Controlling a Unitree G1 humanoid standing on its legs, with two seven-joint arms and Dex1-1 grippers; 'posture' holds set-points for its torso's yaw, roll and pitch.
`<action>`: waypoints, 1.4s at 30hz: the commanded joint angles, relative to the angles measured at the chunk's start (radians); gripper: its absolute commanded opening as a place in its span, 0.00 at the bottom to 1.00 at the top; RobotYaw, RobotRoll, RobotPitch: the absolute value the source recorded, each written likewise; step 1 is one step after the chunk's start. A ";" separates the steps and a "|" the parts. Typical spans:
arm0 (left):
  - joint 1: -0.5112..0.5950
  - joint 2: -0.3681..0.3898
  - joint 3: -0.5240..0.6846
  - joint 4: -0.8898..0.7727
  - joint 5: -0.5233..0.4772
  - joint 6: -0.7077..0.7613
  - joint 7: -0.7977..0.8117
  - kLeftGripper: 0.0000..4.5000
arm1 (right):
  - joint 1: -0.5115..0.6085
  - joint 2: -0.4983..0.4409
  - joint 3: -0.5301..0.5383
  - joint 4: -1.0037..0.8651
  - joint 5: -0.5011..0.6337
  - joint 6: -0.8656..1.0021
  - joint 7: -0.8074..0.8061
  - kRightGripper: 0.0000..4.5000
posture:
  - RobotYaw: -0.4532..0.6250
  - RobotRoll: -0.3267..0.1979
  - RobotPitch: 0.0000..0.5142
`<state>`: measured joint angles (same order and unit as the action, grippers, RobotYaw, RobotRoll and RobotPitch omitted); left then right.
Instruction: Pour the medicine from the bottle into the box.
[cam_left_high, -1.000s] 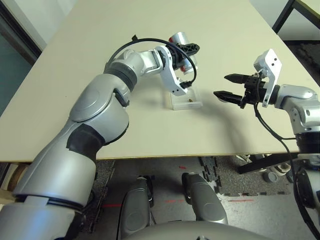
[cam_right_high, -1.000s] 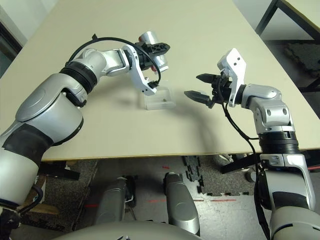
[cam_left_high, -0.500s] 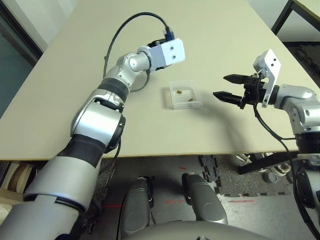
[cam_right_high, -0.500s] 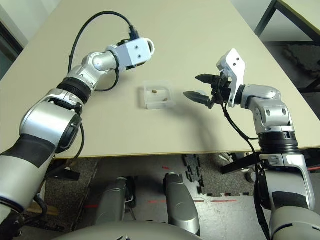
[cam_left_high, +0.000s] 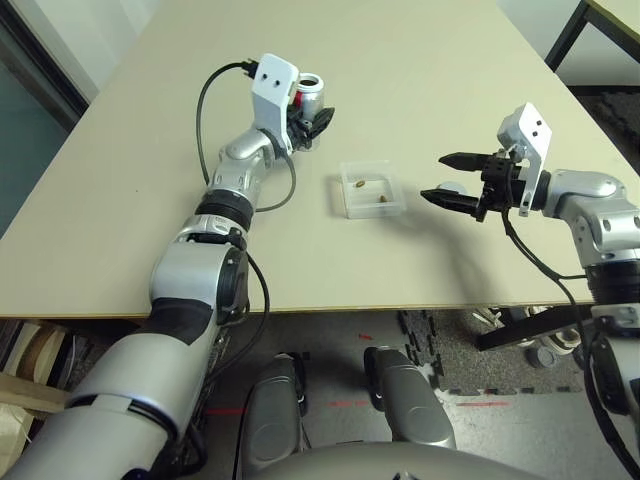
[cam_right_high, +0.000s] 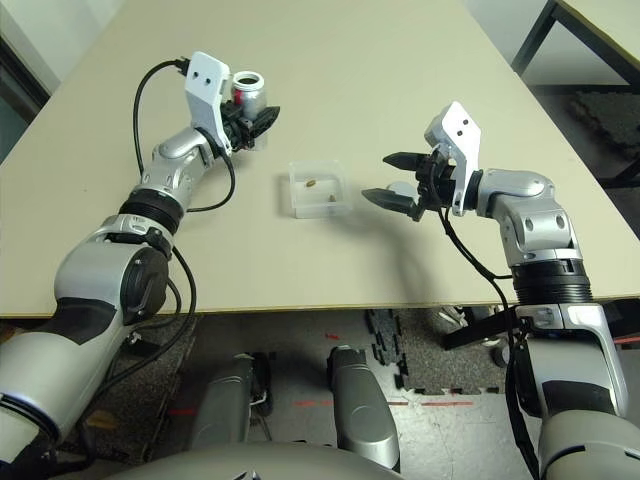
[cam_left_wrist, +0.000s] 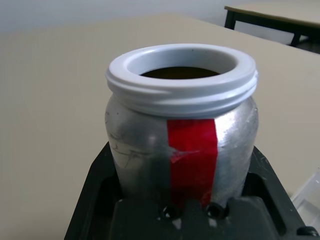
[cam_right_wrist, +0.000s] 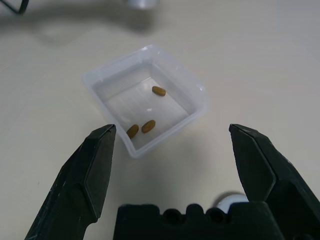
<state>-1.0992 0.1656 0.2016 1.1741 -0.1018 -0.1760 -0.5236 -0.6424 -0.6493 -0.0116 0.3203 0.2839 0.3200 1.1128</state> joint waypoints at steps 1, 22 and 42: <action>0.023 -0.004 0.018 0.013 -0.021 -0.021 0.028 0.58 | -0.005 -0.001 0.012 0.007 -0.005 -0.004 0.010 1.00 | 0.19 0.62 0.29; 0.077 0.000 -0.085 0.100 0.106 -0.068 0.174 0.58 | 0.006 0.001 0.015 -0.015 -0.006 0.003 0.006 1.00 | 0.17 0.62 0.30; 0.120 -0.001 -0.051 0.073 0.063 -0.046 0.120 1.00 | -0.013 0.019 0.023 0.020 -0.016 -0.018 0.012 1.00 | 0.20 0.62 0.30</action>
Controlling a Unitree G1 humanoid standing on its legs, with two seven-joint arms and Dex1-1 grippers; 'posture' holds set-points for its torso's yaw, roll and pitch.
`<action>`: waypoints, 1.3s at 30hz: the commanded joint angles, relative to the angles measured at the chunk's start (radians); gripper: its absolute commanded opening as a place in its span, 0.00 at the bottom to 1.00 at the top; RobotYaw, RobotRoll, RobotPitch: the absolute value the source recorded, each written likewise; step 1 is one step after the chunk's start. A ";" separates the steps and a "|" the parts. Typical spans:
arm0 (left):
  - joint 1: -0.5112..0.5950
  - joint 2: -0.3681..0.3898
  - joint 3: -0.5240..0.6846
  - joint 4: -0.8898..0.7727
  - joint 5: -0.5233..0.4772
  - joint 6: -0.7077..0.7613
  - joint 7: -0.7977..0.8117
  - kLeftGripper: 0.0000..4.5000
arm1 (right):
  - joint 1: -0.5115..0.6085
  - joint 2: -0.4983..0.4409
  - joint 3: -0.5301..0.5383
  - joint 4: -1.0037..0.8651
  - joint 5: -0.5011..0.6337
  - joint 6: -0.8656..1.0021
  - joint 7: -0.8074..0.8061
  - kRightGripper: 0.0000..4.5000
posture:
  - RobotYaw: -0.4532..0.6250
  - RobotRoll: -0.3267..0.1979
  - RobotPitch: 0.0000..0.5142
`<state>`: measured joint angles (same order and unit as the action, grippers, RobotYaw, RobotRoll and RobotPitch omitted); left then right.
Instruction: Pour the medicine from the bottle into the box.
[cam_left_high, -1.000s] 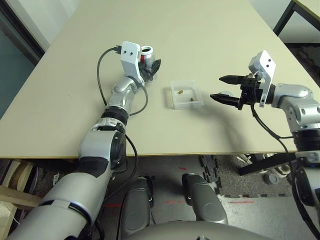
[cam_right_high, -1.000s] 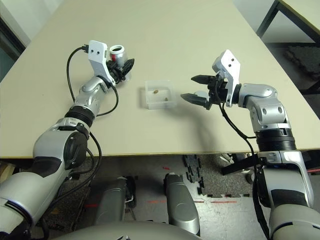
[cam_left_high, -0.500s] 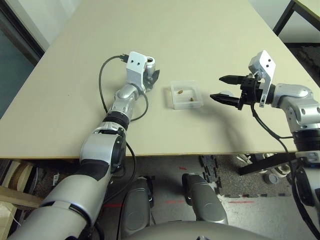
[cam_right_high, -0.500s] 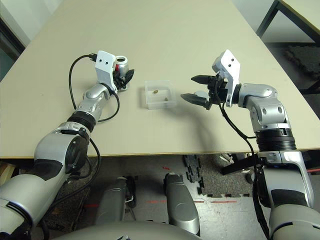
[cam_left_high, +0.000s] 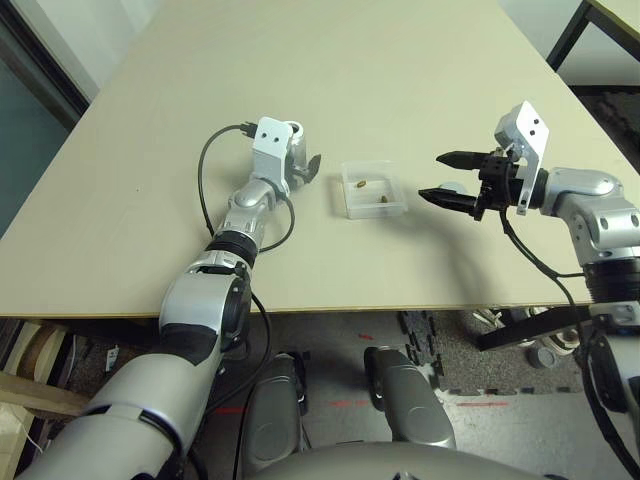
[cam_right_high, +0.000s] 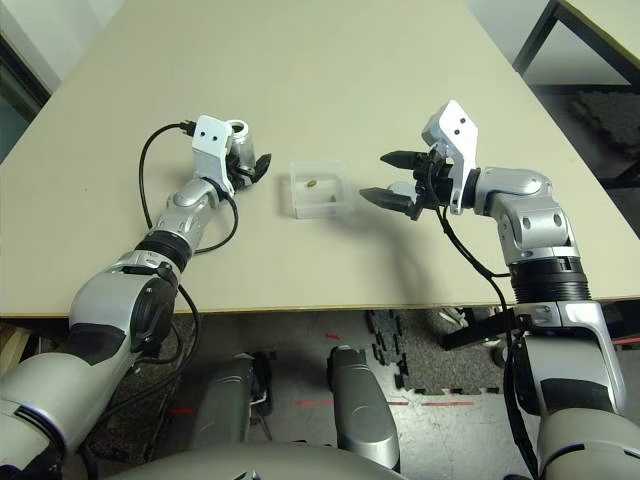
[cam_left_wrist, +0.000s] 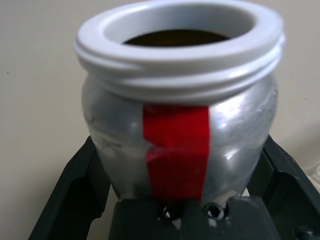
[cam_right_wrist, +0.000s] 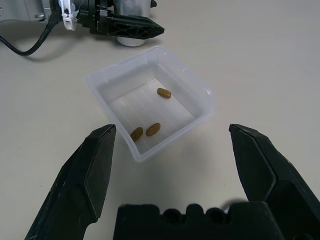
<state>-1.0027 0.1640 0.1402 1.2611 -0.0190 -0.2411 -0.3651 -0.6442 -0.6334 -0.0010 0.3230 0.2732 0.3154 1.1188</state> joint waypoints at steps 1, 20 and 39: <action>0.028 0.002 0.010 -0.021 -0.024 0.019 -0.055 1.00 | -0.013 0.005 0.013 0.020 -0.007 -0.015 0.007 1.00 | 0.20 0.62 0.30; 0.198 0.055 0.014 -0.270 -0.095 0.132 -0.204 1.00 | -0.056 0.026 0.021 0.119 -0.033 -0.076 0.028 1.00 | 0.26 0.62 0.27; 0.547 0.177 0.013 -0.989 -0.267 0.529 -0.323 1.00 | -0.091 0.032 0.016 0.188 -0.044 -0.122 0.027 1.00 | 0.28 0.62 0.26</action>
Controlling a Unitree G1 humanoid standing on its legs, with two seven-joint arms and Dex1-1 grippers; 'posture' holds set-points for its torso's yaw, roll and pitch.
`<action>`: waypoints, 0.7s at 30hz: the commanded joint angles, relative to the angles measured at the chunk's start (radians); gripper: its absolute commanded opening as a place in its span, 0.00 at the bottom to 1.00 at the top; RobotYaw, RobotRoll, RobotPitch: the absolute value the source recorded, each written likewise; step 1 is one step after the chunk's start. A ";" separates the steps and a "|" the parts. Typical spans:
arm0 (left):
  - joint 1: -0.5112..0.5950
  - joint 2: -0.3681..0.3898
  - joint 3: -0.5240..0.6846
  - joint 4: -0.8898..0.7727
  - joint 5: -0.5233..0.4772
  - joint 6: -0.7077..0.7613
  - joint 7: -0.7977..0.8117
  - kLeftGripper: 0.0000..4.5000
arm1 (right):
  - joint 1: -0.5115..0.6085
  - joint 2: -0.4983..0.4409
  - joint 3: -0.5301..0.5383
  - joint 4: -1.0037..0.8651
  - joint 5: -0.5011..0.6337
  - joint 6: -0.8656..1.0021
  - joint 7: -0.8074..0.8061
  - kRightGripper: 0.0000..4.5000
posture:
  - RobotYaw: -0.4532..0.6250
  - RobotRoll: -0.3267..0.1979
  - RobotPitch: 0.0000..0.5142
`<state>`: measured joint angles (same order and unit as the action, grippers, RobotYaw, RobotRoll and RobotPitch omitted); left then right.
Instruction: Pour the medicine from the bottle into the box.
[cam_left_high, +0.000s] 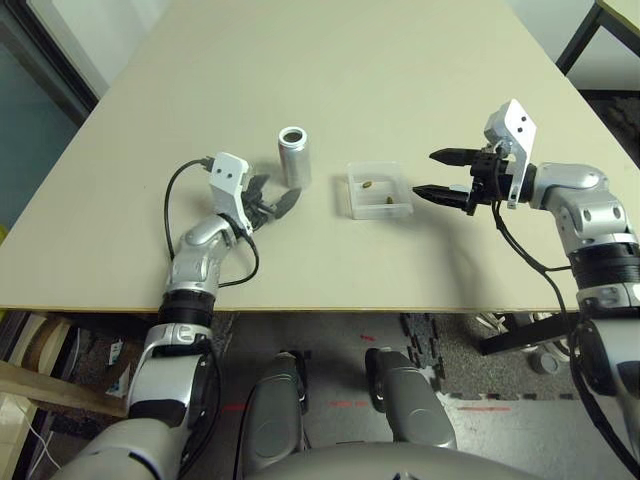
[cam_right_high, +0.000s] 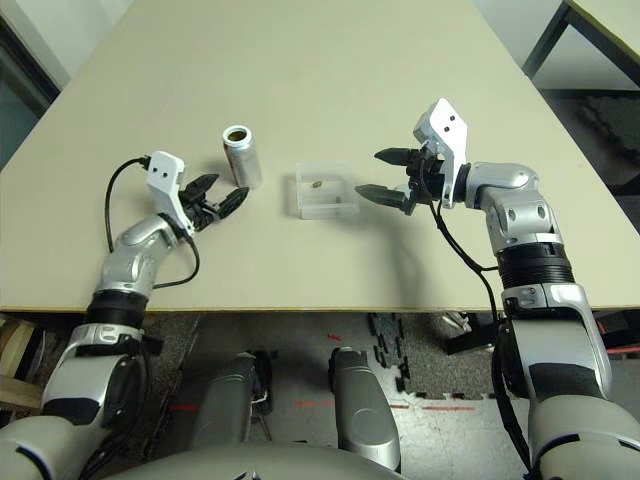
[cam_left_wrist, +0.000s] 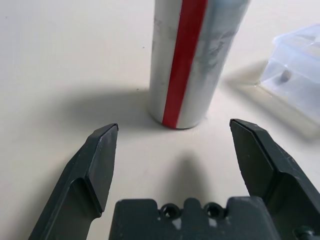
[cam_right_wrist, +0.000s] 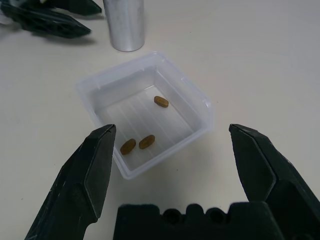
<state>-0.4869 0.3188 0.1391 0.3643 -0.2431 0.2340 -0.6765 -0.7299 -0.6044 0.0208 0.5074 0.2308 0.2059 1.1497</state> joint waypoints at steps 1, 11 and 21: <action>0.040 0.030 0.022 -0.119 -0.055 0.063 -0.009 1.00 | -0.004 0.004 -0.009 0.003 0.000 -0.014 -0.008 1.00 | 0.28 0.62 0.26; 0.090 0.160 0.175 -0.271 -0.167 0.193 0.045 1.00 | 0.035 -0.003 -0.113 -0.024 0.053 0.001 -0.108 1.00 | 0.29 0.62 0.28; -0.087 0.304 0.247 0.041 -0.124 0.116 0.102 1.00 | 0.082 -0.025 -0.260 -0.010 0.084 -0.008 -0.288 1.00 | 0.28 0.62 0.30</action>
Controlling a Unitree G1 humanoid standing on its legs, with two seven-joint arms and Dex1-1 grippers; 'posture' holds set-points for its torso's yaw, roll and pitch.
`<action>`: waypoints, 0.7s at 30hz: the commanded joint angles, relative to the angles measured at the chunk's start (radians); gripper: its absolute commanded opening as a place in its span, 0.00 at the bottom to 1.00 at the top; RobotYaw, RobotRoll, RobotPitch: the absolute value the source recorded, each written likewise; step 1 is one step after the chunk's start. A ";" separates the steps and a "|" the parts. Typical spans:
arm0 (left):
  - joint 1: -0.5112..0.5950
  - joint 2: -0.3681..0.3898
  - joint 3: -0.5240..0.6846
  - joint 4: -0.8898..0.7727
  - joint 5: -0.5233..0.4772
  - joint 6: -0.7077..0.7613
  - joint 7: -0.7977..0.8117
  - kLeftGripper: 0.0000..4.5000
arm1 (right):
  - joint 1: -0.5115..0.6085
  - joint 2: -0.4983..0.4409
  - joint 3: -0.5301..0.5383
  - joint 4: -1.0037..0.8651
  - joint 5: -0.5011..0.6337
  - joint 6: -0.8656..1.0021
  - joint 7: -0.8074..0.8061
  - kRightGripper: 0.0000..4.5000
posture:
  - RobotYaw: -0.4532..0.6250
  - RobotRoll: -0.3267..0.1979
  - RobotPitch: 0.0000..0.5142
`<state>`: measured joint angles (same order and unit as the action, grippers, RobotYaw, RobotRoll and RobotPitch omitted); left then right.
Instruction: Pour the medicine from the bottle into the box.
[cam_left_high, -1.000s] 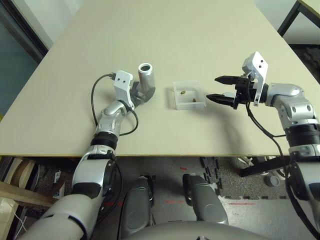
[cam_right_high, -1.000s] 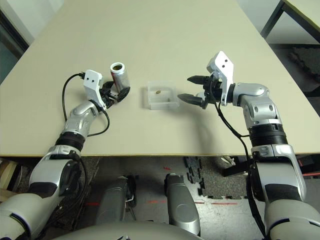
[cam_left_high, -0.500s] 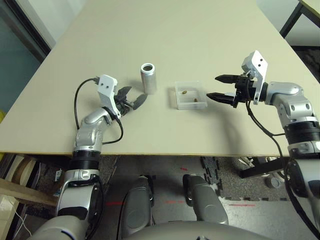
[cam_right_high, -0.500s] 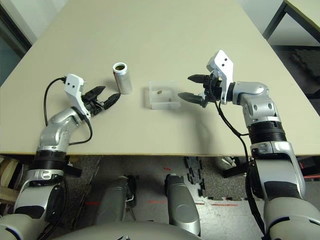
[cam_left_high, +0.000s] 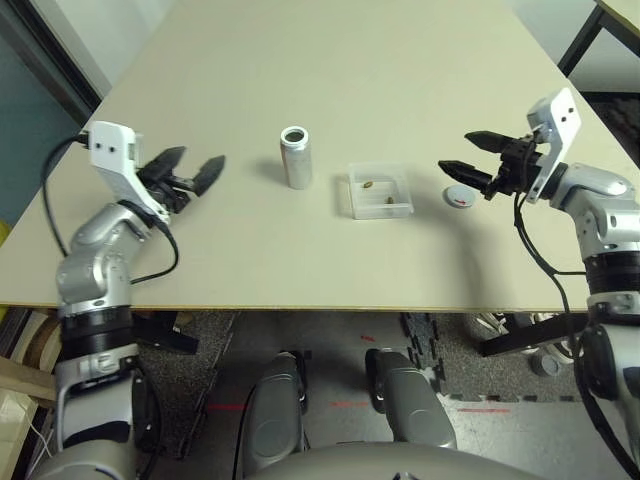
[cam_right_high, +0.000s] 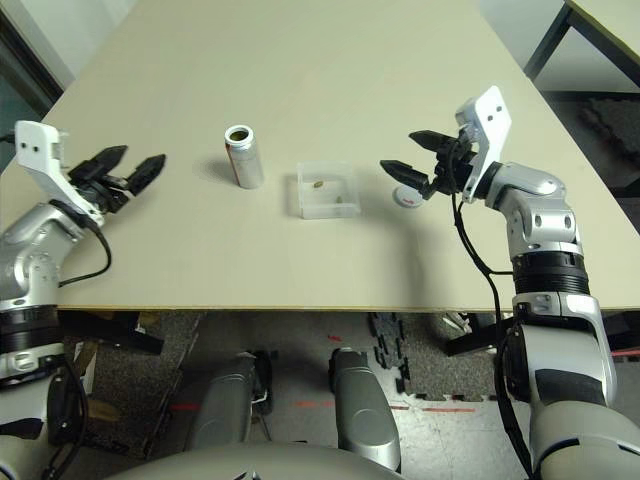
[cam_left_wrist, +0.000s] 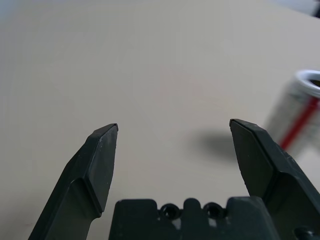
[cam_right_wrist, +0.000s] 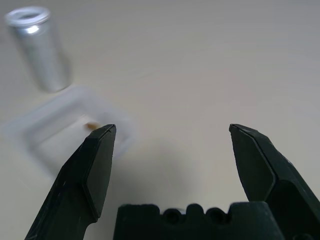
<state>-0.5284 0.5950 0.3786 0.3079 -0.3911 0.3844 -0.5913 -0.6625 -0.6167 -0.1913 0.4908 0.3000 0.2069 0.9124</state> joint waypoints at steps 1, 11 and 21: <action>-0.062 0.035 0.005 0.126 0.027 -0.044 0.017 1.00 | 0.015 -0.012 -0.055 0.010 0.014 -0.010 -0.063 1.00 | 0.28 0.62 0.30; -0.261 0.132 -0.014 0.541 0.106 -0.245 0.012 1.00 | 0.034 -0.041 -0.169 0.104 0.005 -0.093 -0.247 1.00 | 0.28 0.62 0.35; -0.342 0.153 -0.023 0.717 0.146 -0.336 0.025 1.00 | 0.078 -0.048 -0.207 0.152 0.009 -0.127 -0.328 1.00 | 0.27 0.62 0.39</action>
<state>-0.8575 0.7294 0.3643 0.9978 -0.2653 0.0629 -0.5741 -0.6015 -0.6585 -0.3755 0.6321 0.2994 0.0876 0.5946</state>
